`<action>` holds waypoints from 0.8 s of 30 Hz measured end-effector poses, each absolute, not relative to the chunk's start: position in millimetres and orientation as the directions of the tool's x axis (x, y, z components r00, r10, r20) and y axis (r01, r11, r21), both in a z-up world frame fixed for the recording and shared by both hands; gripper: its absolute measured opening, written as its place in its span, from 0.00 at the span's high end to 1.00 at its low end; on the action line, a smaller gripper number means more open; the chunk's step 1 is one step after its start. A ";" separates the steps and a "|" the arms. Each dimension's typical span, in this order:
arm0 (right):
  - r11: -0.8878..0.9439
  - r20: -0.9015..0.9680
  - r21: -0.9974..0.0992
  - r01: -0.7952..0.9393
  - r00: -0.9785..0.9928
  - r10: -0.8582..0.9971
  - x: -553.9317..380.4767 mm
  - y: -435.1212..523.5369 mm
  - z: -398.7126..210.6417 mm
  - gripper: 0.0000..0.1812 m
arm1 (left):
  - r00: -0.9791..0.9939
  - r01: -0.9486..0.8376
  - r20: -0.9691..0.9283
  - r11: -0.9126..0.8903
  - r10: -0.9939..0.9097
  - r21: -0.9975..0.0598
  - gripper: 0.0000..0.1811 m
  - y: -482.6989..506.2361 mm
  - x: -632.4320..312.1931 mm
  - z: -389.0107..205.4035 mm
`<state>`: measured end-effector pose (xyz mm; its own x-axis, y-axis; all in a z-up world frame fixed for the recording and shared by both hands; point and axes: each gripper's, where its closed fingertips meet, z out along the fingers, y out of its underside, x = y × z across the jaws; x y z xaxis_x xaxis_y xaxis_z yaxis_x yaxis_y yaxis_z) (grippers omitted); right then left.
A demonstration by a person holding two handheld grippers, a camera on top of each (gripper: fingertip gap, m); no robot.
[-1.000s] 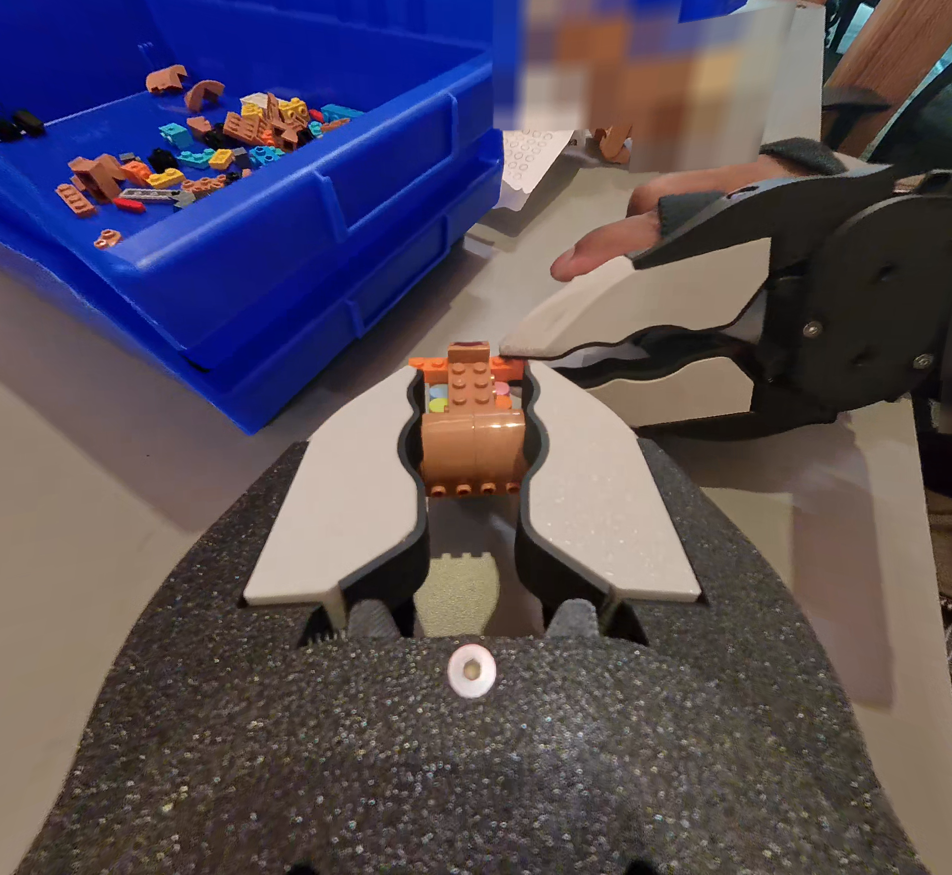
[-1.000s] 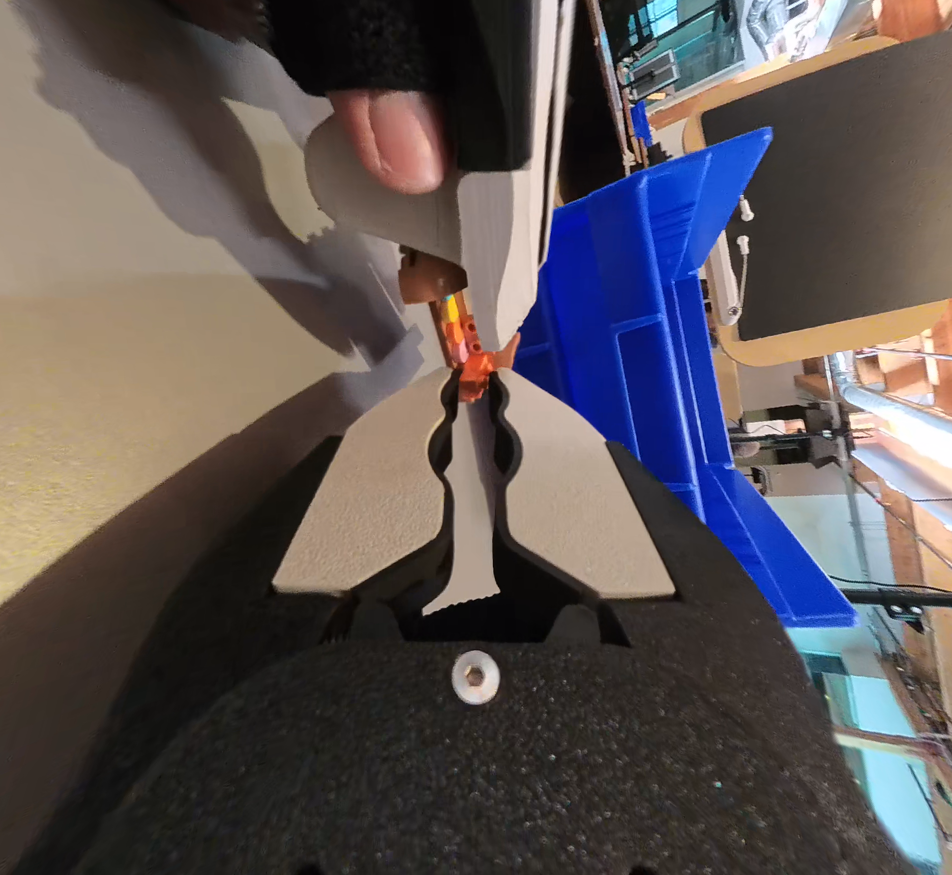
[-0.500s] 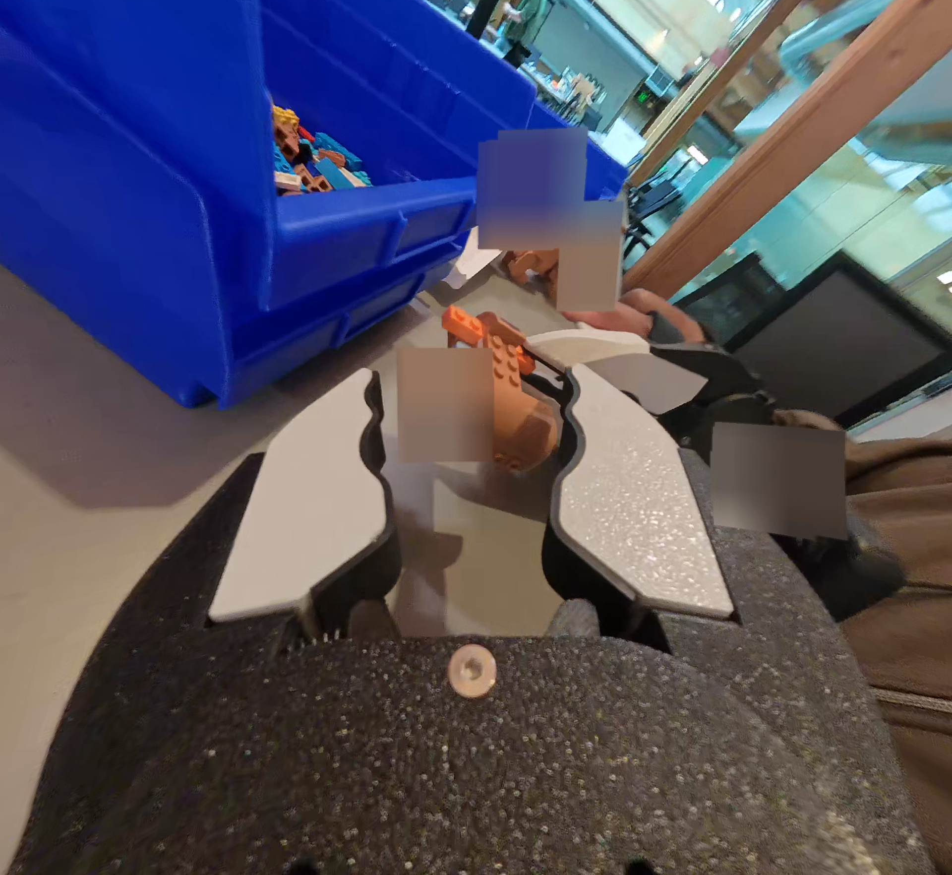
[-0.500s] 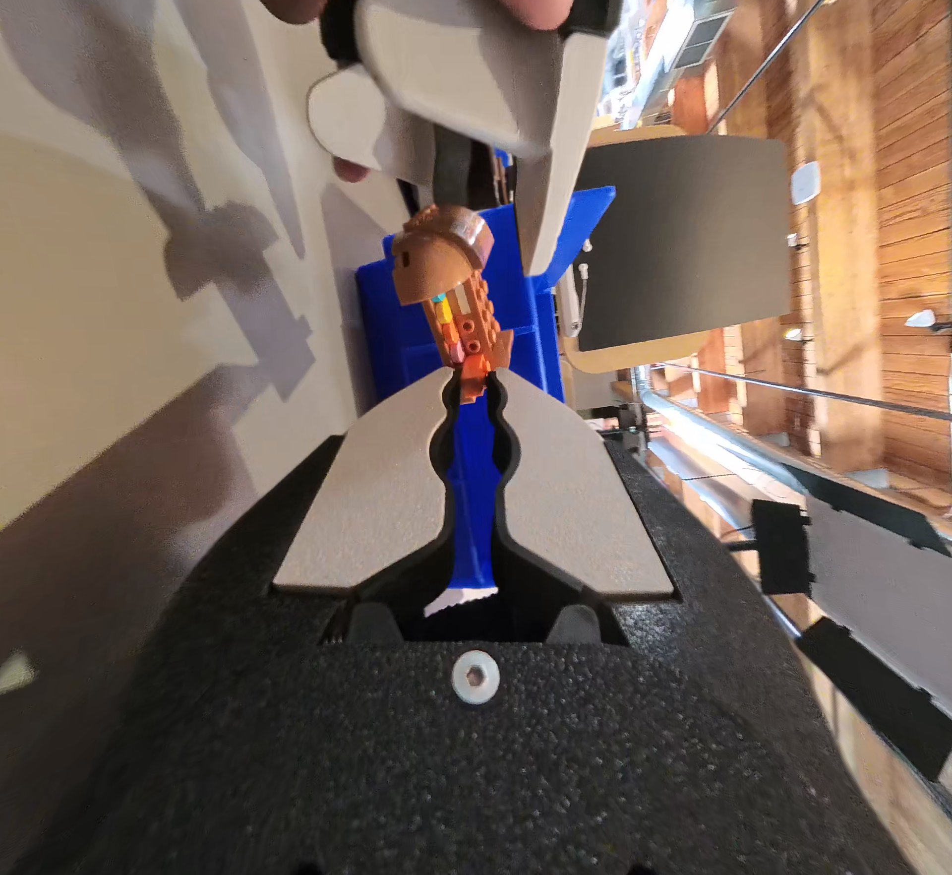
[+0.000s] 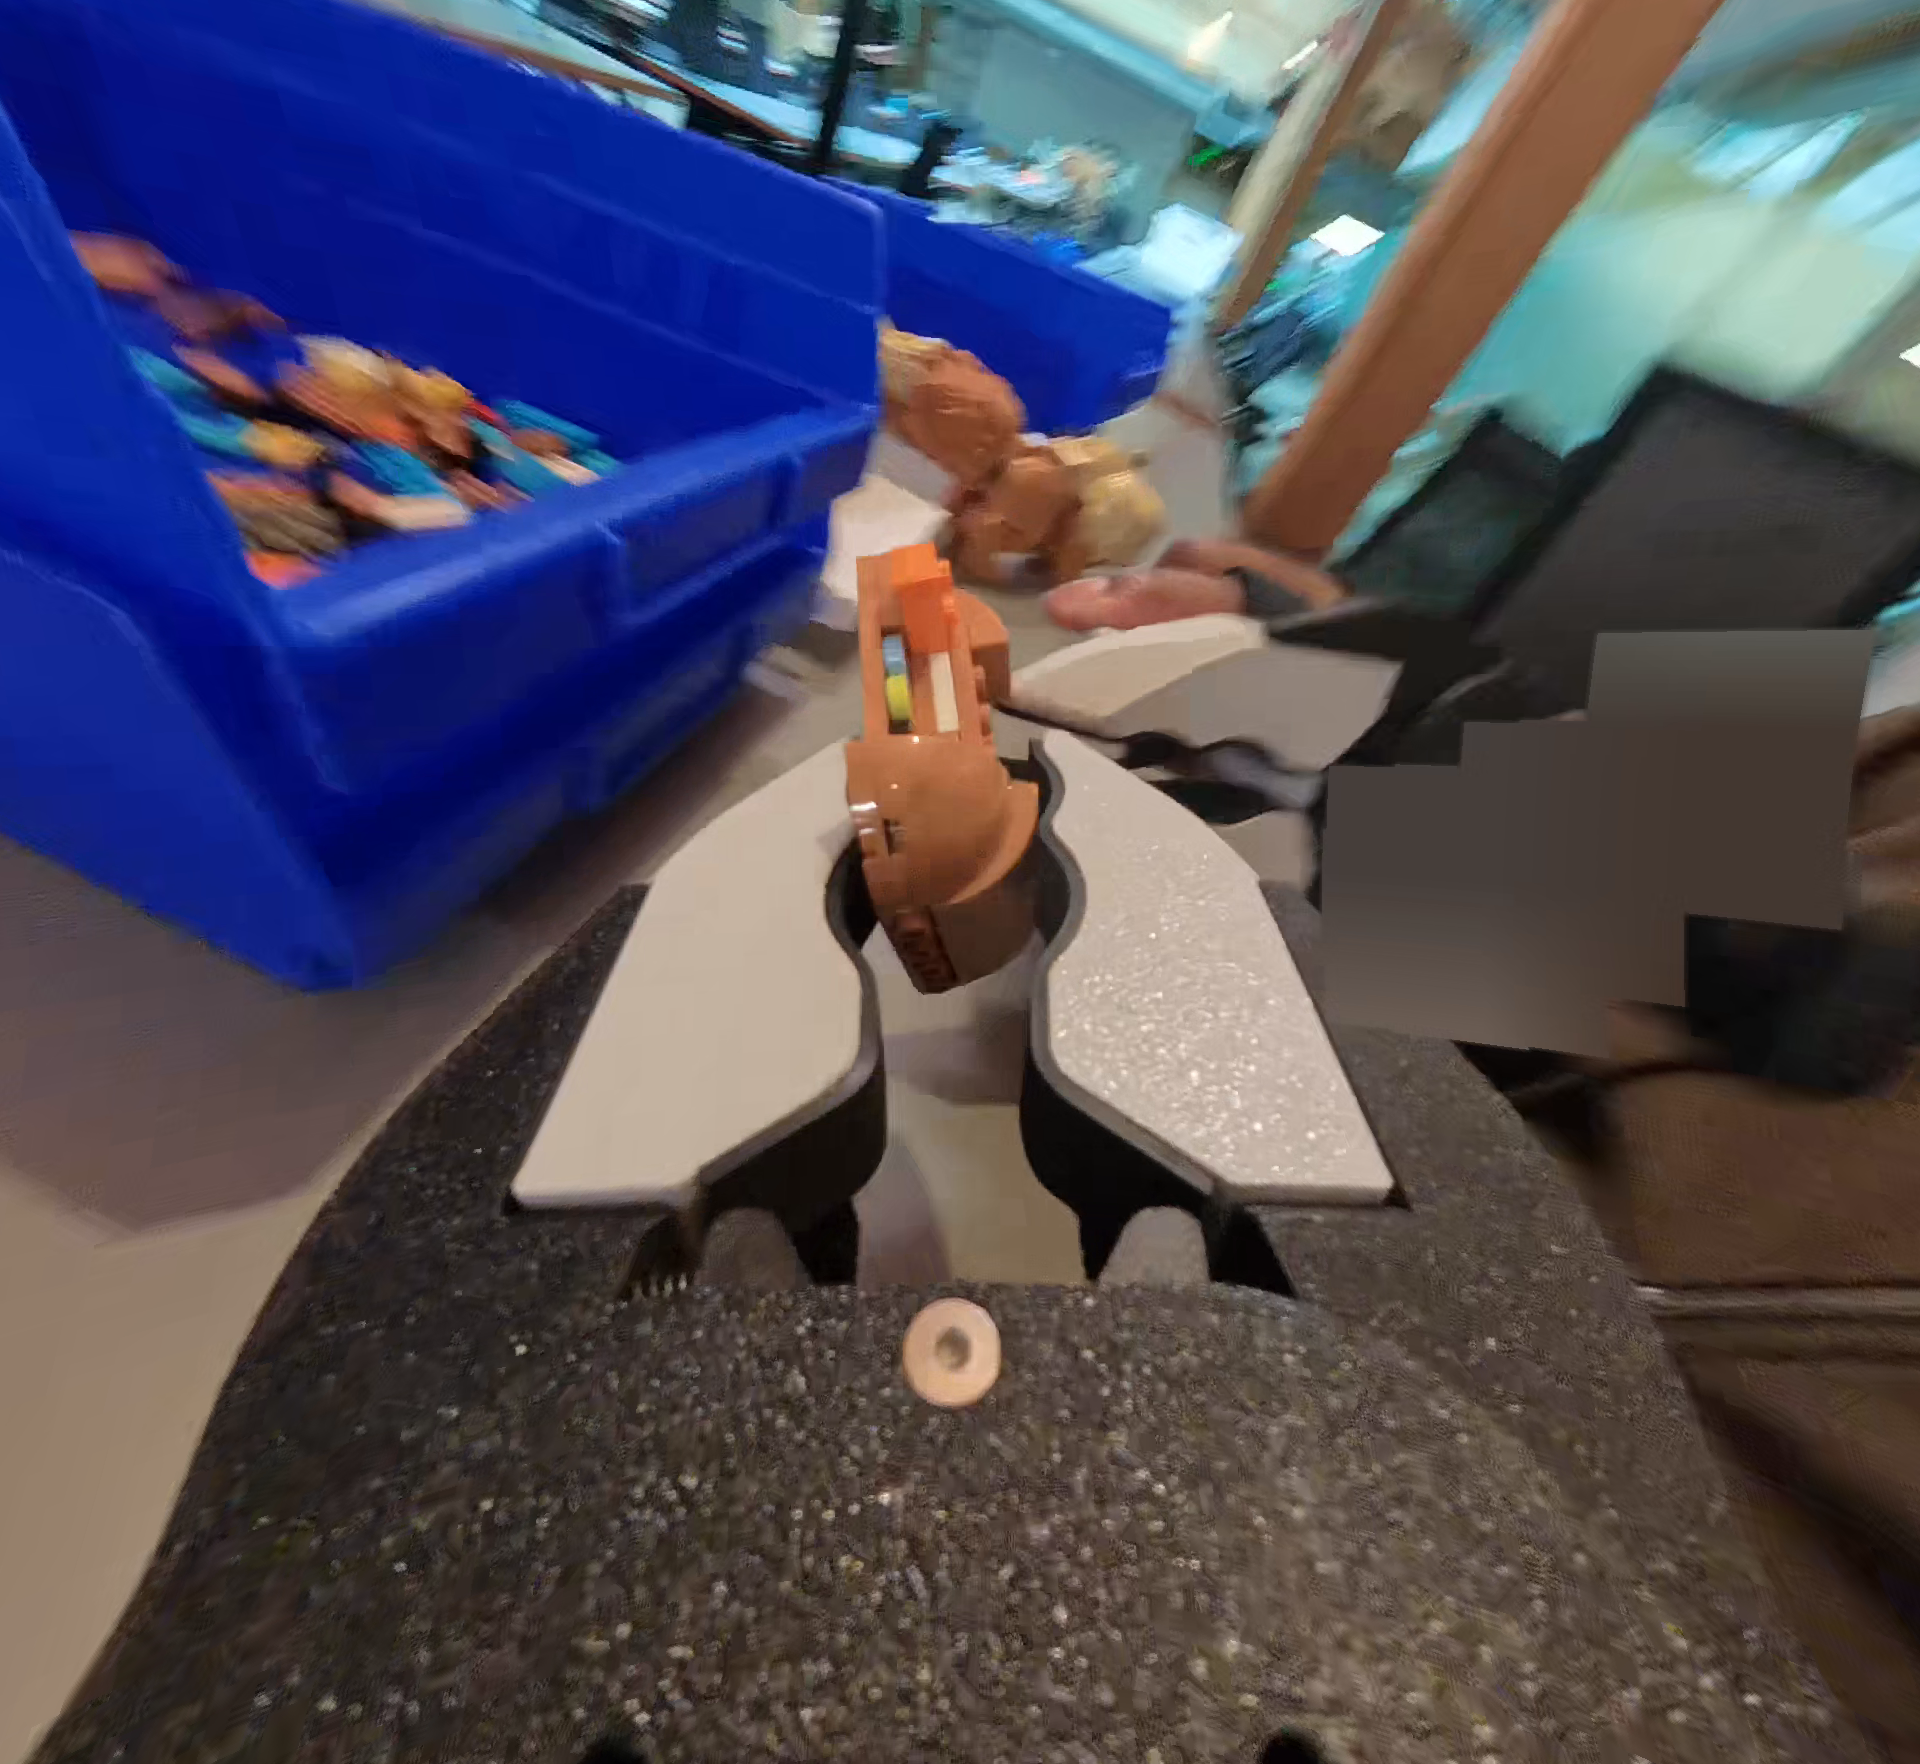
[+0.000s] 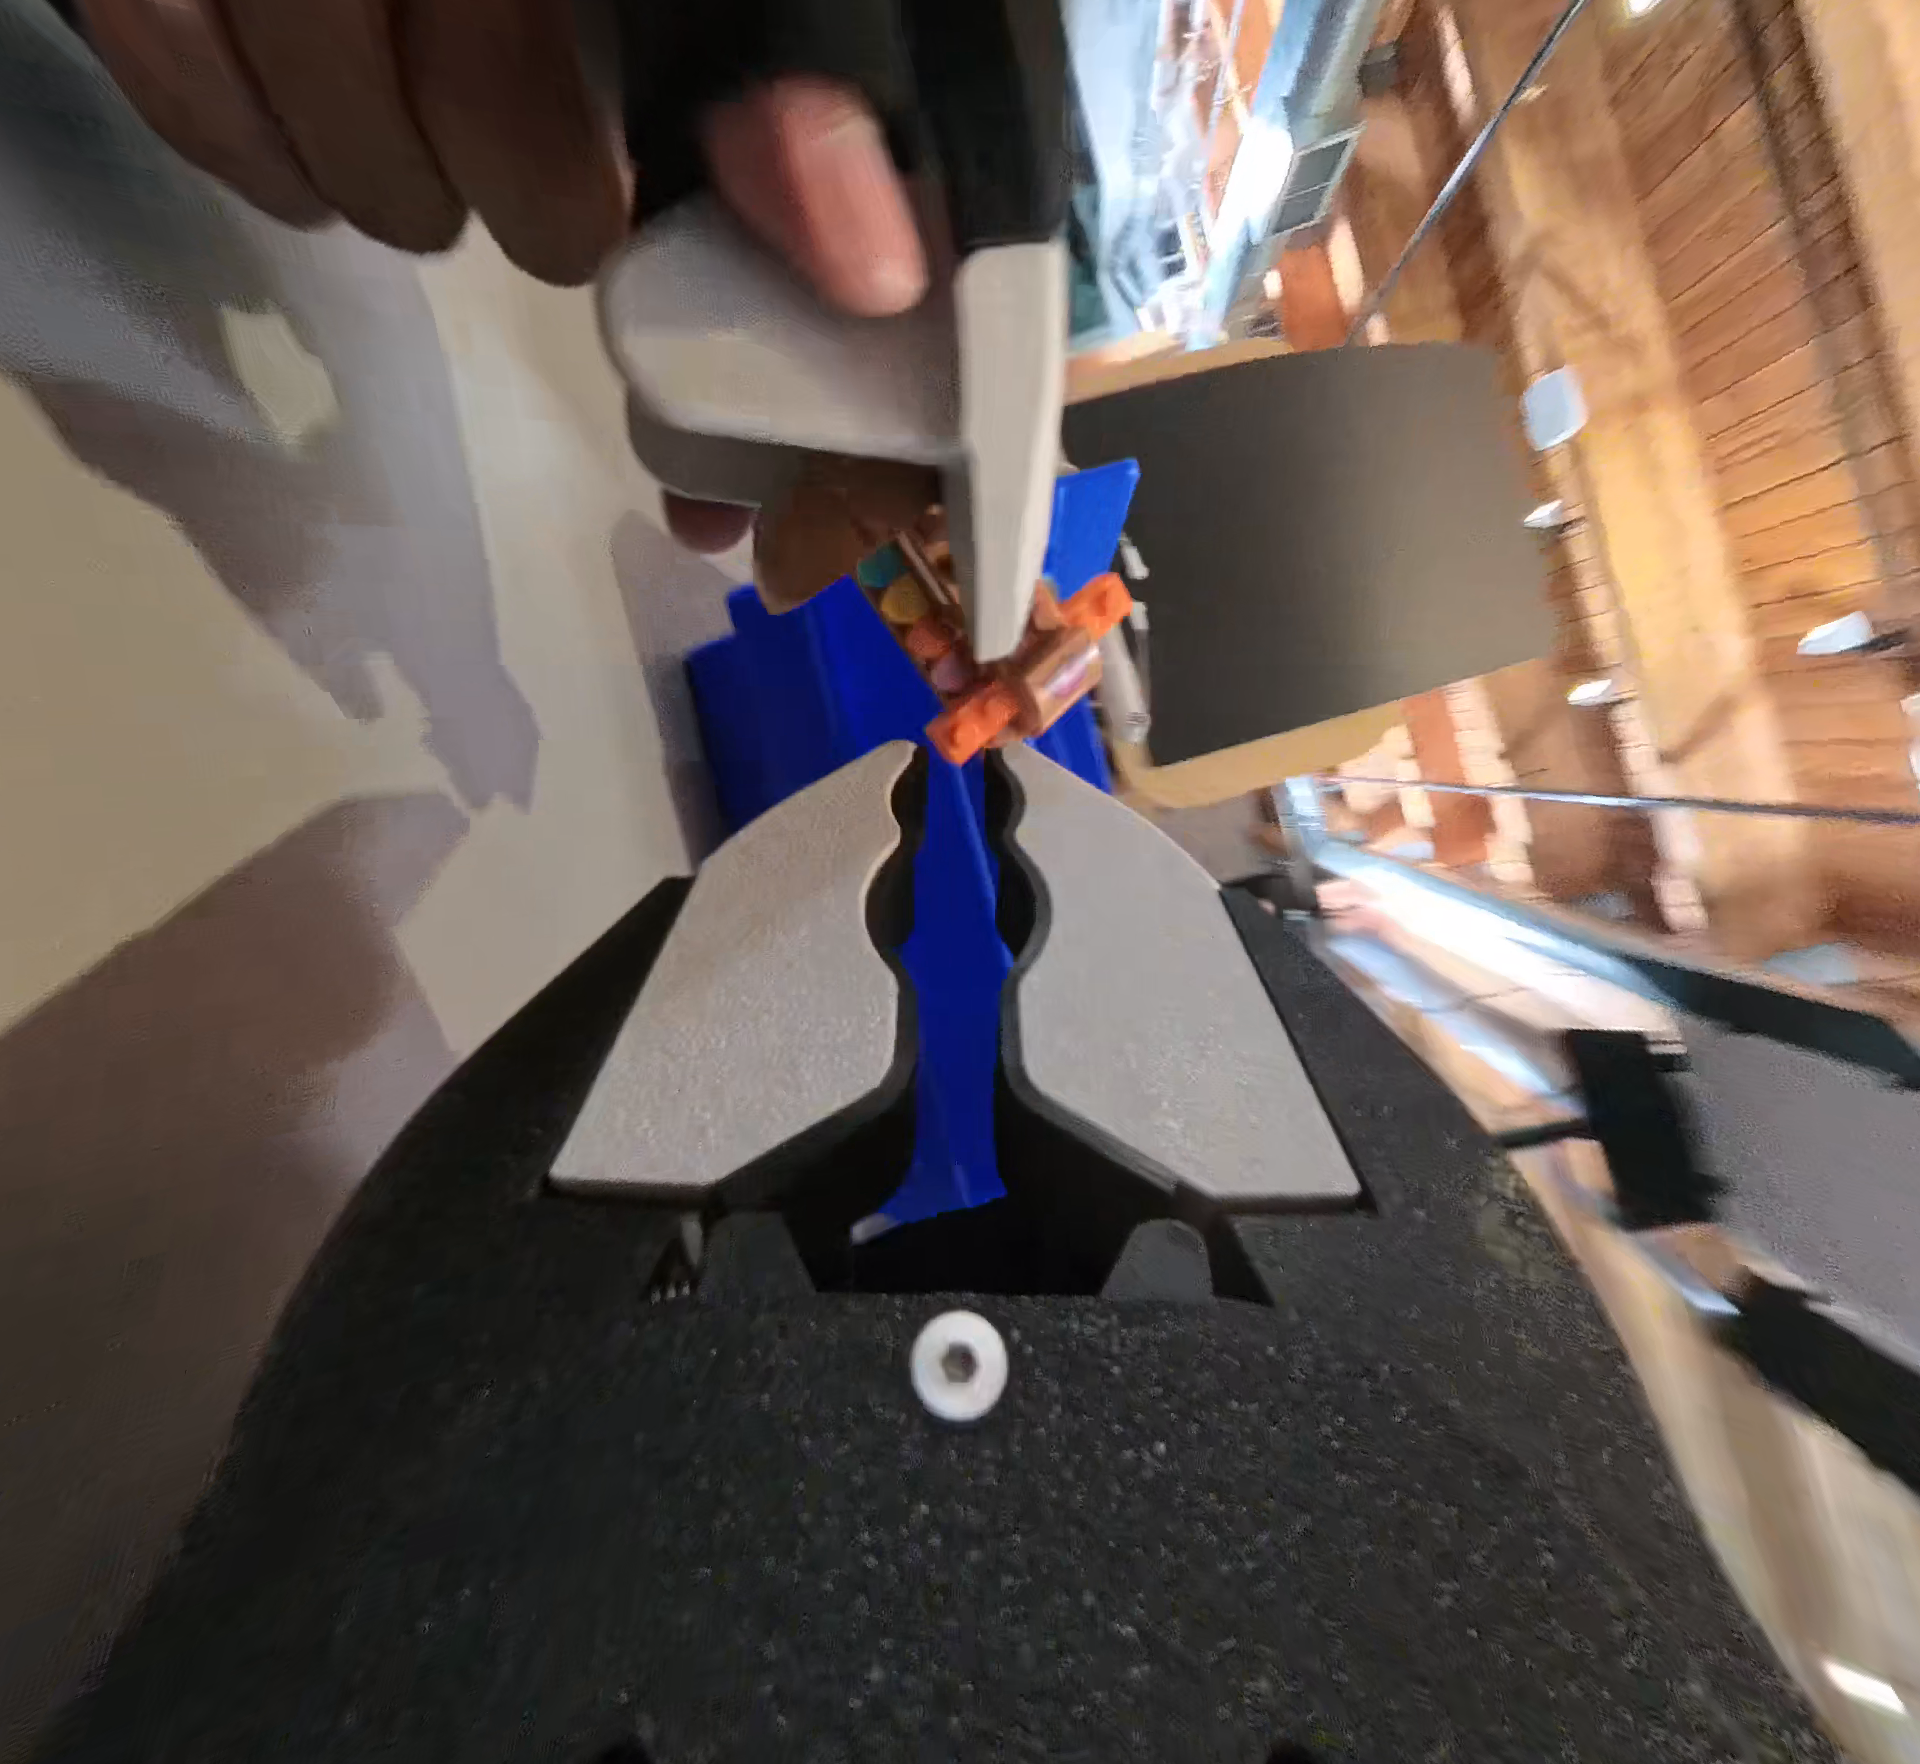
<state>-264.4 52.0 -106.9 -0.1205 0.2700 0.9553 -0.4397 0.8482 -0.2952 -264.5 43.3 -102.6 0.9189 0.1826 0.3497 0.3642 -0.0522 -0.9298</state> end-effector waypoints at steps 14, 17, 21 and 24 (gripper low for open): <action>0.527 0.601 -0.788 -0.320 -0.589 0.541 -268.4 57.4 -105.8 0.78 | 0.551 -0.518 -0.753 -0.561 0.358 -0.646 0.86 43.2 -270.7 -100.7; 0.572 0.643 -0.751 -0.329 -0.559 0.523 -269.6 54.4 -110.4 0.79 | 0.464 -0.563 -0.827 -0.615 0.316 -0.551 0.86 46.5 -268.3 -103.6; 0.596 0.650 -0.742 -0.305 -0.542 0.532 -274.4 57.8 -112.7 0.80 | 0.344 -0.599 -0.905 -0.683 0.252 -0.418 0.86 49.7 -267.3 -107.0; 0.588 0.640 -0.753 -0.295 -0.533 0.553 -276.8 61.9 -109.8 0.81 | 0.277 -0.610 -0.936 -0.714 0.216 -0.345 0.86 50.6 -266.9 -108.3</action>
